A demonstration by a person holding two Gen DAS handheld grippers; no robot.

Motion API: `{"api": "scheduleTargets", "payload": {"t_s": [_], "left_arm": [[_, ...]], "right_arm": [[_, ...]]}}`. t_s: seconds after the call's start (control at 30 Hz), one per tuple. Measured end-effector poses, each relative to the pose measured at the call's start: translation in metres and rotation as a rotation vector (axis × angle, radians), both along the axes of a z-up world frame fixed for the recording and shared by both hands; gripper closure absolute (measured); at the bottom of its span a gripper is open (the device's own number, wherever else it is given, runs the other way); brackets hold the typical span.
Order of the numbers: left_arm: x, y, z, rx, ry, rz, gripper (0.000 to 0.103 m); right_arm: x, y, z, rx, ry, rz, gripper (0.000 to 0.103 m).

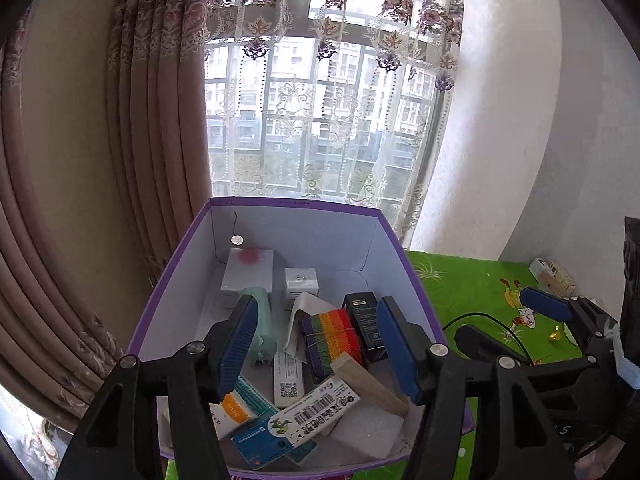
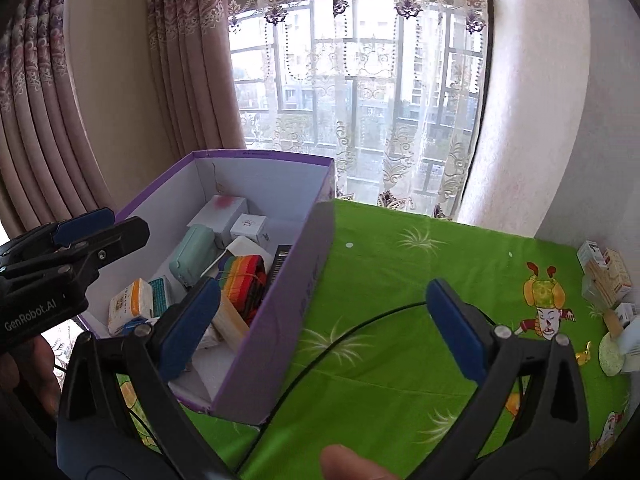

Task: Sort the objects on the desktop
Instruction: 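Release both items into the purple box and withdraw both tools to the table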

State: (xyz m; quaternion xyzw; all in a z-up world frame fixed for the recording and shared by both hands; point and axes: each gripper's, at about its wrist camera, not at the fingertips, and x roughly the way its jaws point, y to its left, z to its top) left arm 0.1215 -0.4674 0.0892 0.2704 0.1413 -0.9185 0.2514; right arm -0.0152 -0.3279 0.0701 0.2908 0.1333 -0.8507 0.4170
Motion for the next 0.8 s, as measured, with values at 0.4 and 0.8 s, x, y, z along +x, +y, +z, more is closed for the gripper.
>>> {"api": "scheduleTargets", "payload": {"t_s": [0.4,0.8], "left_arm": [[-0.049,0.084,0.013,-0.046,0.036,-0.293,0.041],[-0.111,0.16,-0.008,0.056,0.023,-0.562,0.041]], "right_arm": [[-0.048,0.117,-0.008,-0.072,-0.012,-0.27,0.0],[-0.092,0.262,-0.039,-0.249,-0.152,-0.655,0.0]]}}
